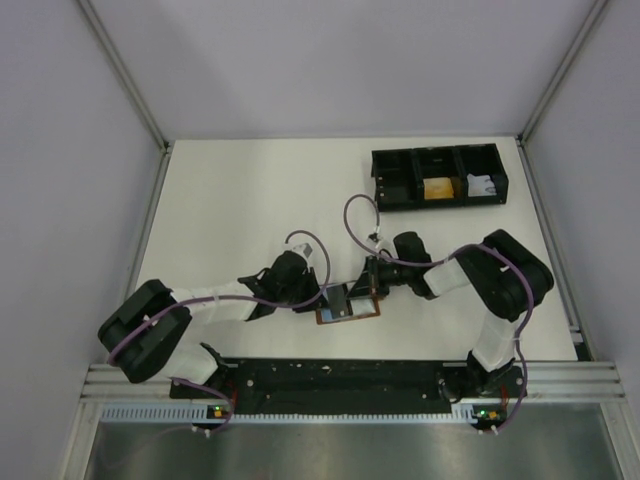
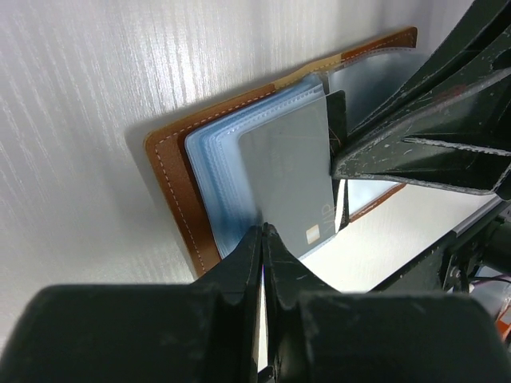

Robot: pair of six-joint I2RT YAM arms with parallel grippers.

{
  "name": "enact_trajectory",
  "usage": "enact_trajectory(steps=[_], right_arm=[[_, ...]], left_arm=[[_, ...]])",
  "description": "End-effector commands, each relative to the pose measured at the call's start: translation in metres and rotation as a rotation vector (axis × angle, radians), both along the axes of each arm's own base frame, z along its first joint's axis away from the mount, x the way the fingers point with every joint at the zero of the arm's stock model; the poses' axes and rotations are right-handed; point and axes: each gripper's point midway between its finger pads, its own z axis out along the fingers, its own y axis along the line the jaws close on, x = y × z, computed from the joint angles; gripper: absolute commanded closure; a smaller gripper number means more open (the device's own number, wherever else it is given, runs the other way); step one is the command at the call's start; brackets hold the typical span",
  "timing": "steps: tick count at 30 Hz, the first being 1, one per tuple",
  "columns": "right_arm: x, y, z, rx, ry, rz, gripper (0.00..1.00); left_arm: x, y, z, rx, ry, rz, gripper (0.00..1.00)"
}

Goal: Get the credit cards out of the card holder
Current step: Remove the credit card from the card holder.

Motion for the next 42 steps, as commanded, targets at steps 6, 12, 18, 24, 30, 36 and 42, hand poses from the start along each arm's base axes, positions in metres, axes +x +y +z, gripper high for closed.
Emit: enact_trajectory(steps=[6, 12, 18, 24, 30, 36, 42], right_arm=[[0.006, -0.019, 0.002, 0.051, -0.004, -0.014, 1.0], [0.008, -0.021, 0.003, 0.053, -0.001, -0.016, 1.0], [0.009, -0.021, 0.007, 0.054, -0.011, -0.006, 1.0], [0.02, -0.047, 0.016, 0.019, -0.034, -0.097, 1.0], [0.029, -0.068, 0.039, -0.021, -0.111, -0.162, 1.0], [0.043, -0.071, 0.086, 0.027, -0.234, -0.258, 1.0], [0.055, -0.076, 0.133, 0.108, -0.334, -0.38, 1.0]], left_arm=[[0.001, 0.017, -0.015, 0.053, 0.017, 0.031, 0.96], [0.002, 0.018, -0.014, 0.055, 0.017, 0.03, 0.96], [0.002, 0.018, -0.013, 0.059, 0.014, 0.028, 0.96], [0.001, 0.02, -0.012, 0.056, 0.008, 0.036, 0.97], [0.005, 0.02, -0.006, 0.038, -0.01, 0.048, 0.96], [0.013, 0.016, 0.027, -0.036, -0.102, 0.064, 0.76], [0.024, 0.021, 0.076, -0.113, -0.25, 0.107, 0.48]])
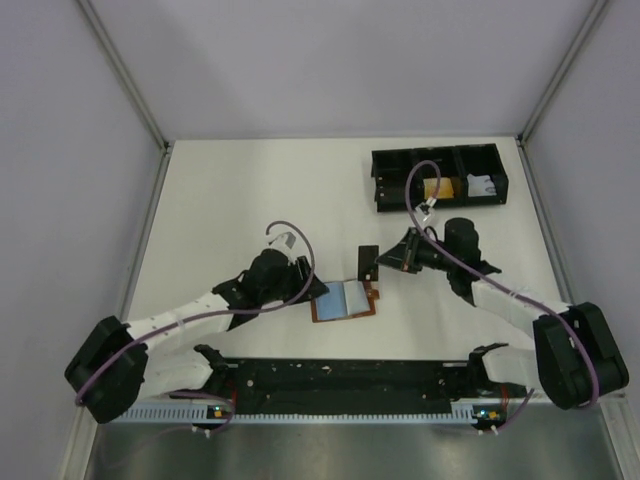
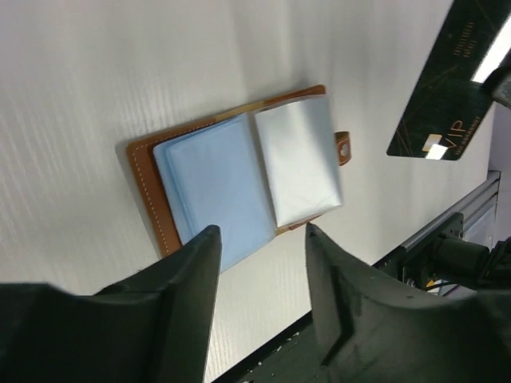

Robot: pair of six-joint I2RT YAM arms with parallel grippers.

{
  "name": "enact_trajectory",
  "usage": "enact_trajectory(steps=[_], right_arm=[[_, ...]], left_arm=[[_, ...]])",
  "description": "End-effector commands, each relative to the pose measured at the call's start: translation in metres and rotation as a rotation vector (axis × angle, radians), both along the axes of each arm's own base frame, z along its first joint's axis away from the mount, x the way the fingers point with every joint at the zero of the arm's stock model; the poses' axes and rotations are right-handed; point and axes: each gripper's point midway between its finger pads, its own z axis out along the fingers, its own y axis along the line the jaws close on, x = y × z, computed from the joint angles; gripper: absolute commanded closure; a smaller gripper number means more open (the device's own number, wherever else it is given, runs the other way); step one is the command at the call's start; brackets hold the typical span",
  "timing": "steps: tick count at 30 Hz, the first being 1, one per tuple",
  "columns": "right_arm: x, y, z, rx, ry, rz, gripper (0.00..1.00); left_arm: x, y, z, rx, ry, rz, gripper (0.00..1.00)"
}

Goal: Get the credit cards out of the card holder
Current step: Remove the credit card from the card holder, then place the credit card in the storage box.

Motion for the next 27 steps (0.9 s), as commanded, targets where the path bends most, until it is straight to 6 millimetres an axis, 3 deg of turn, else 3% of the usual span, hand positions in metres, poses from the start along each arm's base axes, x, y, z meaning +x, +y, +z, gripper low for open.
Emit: enact_trajectory(steps=[1, 6, 10, 14, 18, 21, 22, 25, 27], right_arm=[[0.016, -0.008, 0.038, 0.073, -0.1, -0.136, 1.0], [0.045, -0.03, 0.064, 0.098, -0.175, -0.367, 1.0], [0.073, -0.057, 0.072, 0.081, -0.199, -0.59, 1.0], [0.103, -0.083, 0.084, 0.072, -0.223, -0.789, 1.0], [0.134, -0.108, 0.096, 0.106, -0.233, -0.992, 1.0], [0.16, -0.116, 0.099, 0.125, -0.24, -1.087, 1.0], [0.181, -0.119, 0.099, 0.131, -0.229, -1.149, 1.0], [0.206, -0.124, 0.087, 0.134, -0.207, -1.231, 1.0], [0.221, -0.12, 0.08, 0.142, -0.195, -1.249, 1.0]], left_arm=[[0.014, 0.007, 0.04, -0.057, -0.142, 0.053, 0.43], [0.026, 0.024, 0.087, -0.087, -0.305, 0.133, 0.17], [0.037, 0.06, 0.129, 0.062, -0.429, 0.208, 0.01], [0.051, 0.104, 0.178, 0.288, -0.554, 0.272, 0.02], [0.071, 0.133, 0.22, 0.412, -0.656, 0.306, 0.02], [0.084, 0.152, 0.226, 0.484, -0.675, 0.359, 0.02], [0.089, 0.161, 0.22, 0.511, -0.687, 0.407, 0.02], [0.089, 0.172, 0.198, 0.513, -0.665, 0.424, 0.02], [0.086, 0.184, 0.198, 0.539, -0.671, 0.471, 0.02]])
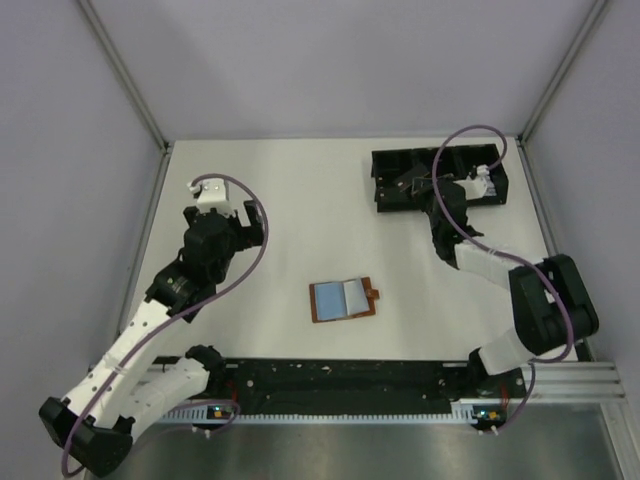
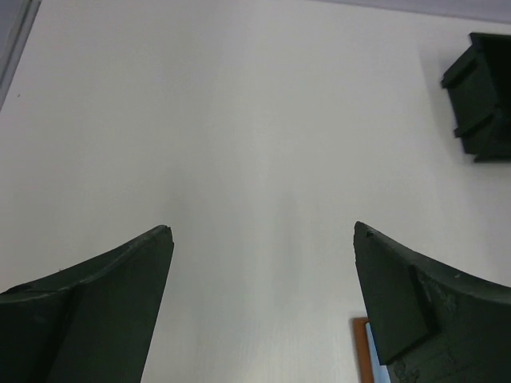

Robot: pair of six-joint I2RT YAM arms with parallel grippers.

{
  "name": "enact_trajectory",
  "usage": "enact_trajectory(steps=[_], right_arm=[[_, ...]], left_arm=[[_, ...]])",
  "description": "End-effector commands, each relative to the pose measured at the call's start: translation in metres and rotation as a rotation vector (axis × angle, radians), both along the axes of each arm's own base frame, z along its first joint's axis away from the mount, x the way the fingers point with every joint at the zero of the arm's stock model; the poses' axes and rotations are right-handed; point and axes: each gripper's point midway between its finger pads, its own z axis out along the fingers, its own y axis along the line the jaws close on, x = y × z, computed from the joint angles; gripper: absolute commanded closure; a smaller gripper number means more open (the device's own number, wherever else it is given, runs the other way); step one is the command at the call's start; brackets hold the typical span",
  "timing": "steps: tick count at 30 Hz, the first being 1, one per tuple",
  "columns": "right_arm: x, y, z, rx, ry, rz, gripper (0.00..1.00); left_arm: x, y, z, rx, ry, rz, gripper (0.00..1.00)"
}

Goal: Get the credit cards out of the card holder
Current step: Place the credit card in the storage box.

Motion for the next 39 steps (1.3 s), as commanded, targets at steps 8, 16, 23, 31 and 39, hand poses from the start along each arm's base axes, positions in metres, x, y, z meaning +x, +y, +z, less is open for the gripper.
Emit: enact_trajectory(steps=[8, 16, 23, 31, 39], right_arm=[[0.075, 0.002, -0.003, 0.07, -0.039, -0.208, 1.0], [0.087, 0.033, -0.033, 0.07, 0.022, -0.199, 1.0], [0.077, 0.048, -0.062, 0.06, 0.085, -0.222, 1.0], [0.068, 0.065, -0.068, 0.088, 0.085, -0.141, 0.85], [0.046, 0.074, -0.056, 0.089, 0.067, -0.067, 0.67]], left_arm=[[-0.007, 0.05, 0.004, 0.095, -0.105, 0.182, 0.02], [-0.008, 0.051, 0.005, 0.097, -0.117, 0.189, 0.02], [-0.007, 0.048, 0.004, 0.093, -0.113, 0.169, 0.02], [-0.007, 0.046, 0.004, 0.093, -0.114, 0.162, 0.02], [-0.008, 0.046, 0.004, 0.087, -0.114, 0.158, 0.02]])
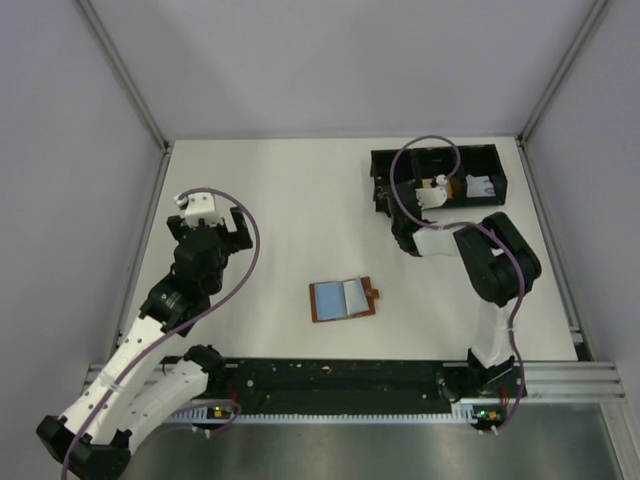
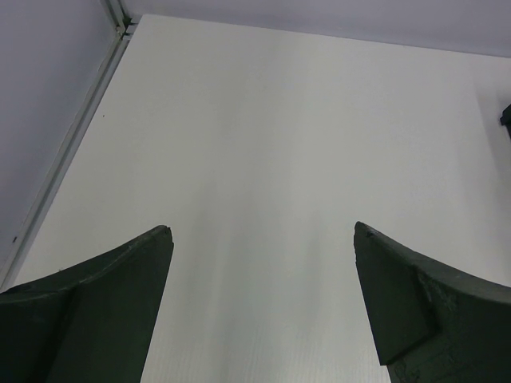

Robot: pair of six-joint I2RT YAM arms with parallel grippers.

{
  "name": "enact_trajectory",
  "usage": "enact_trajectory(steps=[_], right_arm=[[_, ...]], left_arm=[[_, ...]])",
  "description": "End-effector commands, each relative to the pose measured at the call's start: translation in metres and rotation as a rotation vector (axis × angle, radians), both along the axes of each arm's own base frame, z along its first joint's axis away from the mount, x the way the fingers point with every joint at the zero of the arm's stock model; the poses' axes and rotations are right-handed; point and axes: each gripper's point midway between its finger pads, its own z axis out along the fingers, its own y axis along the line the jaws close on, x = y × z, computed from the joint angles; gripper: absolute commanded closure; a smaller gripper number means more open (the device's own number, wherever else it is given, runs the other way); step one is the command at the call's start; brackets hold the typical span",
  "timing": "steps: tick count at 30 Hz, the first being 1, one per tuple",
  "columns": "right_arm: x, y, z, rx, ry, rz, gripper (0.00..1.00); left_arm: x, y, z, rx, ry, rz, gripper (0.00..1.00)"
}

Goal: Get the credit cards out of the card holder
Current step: Place the credit card in the storage box, then reset both arms

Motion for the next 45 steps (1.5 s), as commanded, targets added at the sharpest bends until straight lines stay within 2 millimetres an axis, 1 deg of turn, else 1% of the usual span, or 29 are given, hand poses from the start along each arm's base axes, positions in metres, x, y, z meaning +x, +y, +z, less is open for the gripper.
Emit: enact_trajectory(steps=[1, 2, 4, 6, 8, 11, 14, 16, 17, 20, 22, 24, 26, 28, 32, 34, 38, 40, 42, 45], right_arm=[[-0.013, 0.007, 0.034, 0.02, -0.069, 0.039, 0.66], [-0.018, 0.006, 0.037, 0.011, -0.07, 0.042, 0.63], [-0.025, 0.0, 0.044, -0.013, -0.082, 0.048, 0.51], [-0.032, -0.003, 0.058, -0.041, -0.11, 0.066, 0.41], [-0.041, -0.008, 0.078, -0.088, -0.149, 0.087, 0.35], [-0.056, -0.017, 0.107, -0.178, -0.199, 0.113, 0.21], [-0.073, -0.038, 0.13, -0.287, -0.223, 0.101, 0.07], [-0.087, -0.058, 0.147, -0.339, -0.235, 0.081, 0.02], [-0.093, -0.068, 0.152, -0.368, -0.235, 0.078, 0.02], [-0.116, -0.105, 0.169, -0.444, -0.237, 0.046, 0.01], [-0.132, -0.134, 0.182, -0.498, -0.223, 0.003, 0.01], [-0.154, -0.158, 0.198, -0.563, -0.216, -0.049, 0.02], [-0.175, -0.175, 0.213, -0.625, -0.211, -0.084, 0.01], [-0.198, -0.185, 0.228, -0.689, -0.217, -0.087, 0.02], [-0.236, -0.2, 0.239, -0.758, -0.182, -0.082, 0.02], [-0.256, -0.208, 0.248, -0.787, -0.191, -0.09, 0.01], [-0.291, -0.223, 0.265, -0.839, -0.218, -0.119, 0.02], [-0.304, -0.229, 0.268, -0.864, -0.216, -0.128, 0.02], [-0.312, -0.234, 0.266, -0.89, -0.2, -0.134, 0.01], [-0.317, -0.241, 0.263, -0.922, -0.168, -0.15, 0.01]], left_arm=[[0.002, 0.0, 0.013, -0.023, -0.051, 0.002, 0.02], [0.002, 0.0, 0.012, -0.021, -0.049, 0.001, 0.02], [0.002, 0.0, 0.014, -0.025, -0.054, 0.001, 0.02], [0.002, 0.0, 0.013, -0.023, -0.052, 0.001, 0.02], [0.001, 0.001, 0.014, -0.023, -0.054, 0.002, 0.02], [0.001, 0.001, 0.014, -0.023, -0.055, 0.004, 0.02], [0.0, 0.002, 0.015, -0.025, -0.06, 0.007, 0.02], [0.0, 0.004, 0.016, -0.025, -0.063, 0.016, 0.02], [0.0, 0.005, 0.016, -0.024, -0.063, 0.02, 0.02], [0.0, 0.008, 0.017, -0.022, -0.069, 0.039, 0.02], [0.001, 0.011, 0.018, -0.037, -0.071, 0.05, 0.02], [0.002, 0.017, 0.019, -0.05, -0.074, 0.069, 0.02], [0.002, 0.023, 0.019, -0.056, -0.072, 0.092, 0.02], [0.001, 0.029, 0.021, -0.062, -0.079, 0.111, 0.02], [-0.004, 0.036, 0.027, -0.072, -0.101, 0.13, 0.02], [-0.009, 0.039, 0.032, -0.079, -0.12, 0.139, 0.02], [-0.024, 0.052, 0.046, -0.082, -0.198, 0.172, 0.02], [-0.034, 0.062, 0.053, -0.105, -0.247, 0.205, 0.02], [-0.044, 0.067, 0.06, -0.127, -0.296, 0.212, 0.02], [-0.058, 0.076, 0.07, -0.142, -0.381, 0.227, 0.02]])
